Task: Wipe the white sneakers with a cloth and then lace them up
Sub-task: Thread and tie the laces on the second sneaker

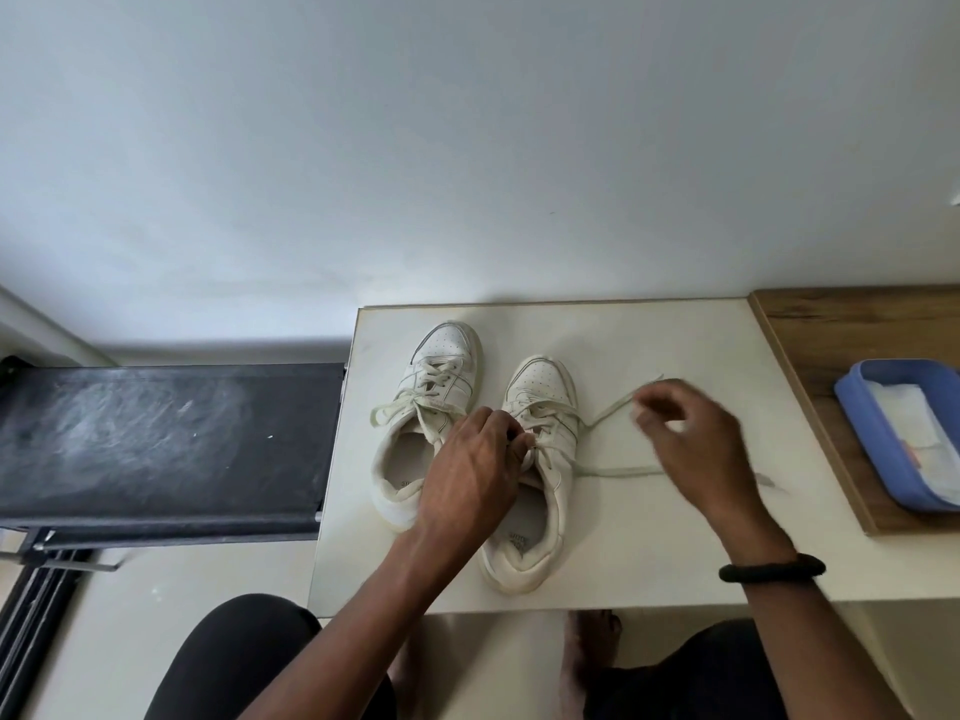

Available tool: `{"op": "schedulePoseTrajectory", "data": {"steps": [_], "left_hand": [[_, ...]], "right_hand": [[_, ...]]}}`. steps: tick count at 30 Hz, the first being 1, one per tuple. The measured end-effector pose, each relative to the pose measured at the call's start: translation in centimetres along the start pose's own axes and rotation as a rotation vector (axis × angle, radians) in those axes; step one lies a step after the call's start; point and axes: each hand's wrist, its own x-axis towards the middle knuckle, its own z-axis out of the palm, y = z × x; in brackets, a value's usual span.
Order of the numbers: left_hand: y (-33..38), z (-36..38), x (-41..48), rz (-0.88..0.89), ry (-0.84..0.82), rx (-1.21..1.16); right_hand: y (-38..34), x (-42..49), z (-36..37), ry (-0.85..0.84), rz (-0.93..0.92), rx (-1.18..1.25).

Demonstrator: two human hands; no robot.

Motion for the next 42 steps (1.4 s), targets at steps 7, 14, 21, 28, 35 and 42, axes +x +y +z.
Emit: {"op": "schedulePoseTrajectory", "data": {"steps": [7, 14, 21, 28, 35, 42], "left_hand": [[0.4, 0.2, -0.7, -0.027, 0.019, 0.039], [0.6, 1.9, 0.0, -0.079, 0.015, -0.092], [-0.4, 0.3, 0.3, -0.010, -0.037, -0.090], [0.0, 0.5, -0.1, 0.029, -0.009, -0.078], [-0.8, -1.6, 0.3, 0.133, -0.061, -0.060], [-1.7, -2.3, 0.1, 0.162, 0.016, 0.131]], "right_hand": [[-4.7, -3.7, 3.5, -0.423, -0.145, -0.417], [-3.2, -2.9, 3.2, -0.289, -0.226, -0.349], [-1.2, -1.4, 3.1, -0.263, -0.208, -0.102], [-1.3, -2.0, 3.1, -0.319, -0.250, -0.154], [-2.1, -1.7, 1.8, -0.291, -0.310, -0.036], [-0.8, -0.9, 0.5, -0.331, -0.207, -0.199]]}}
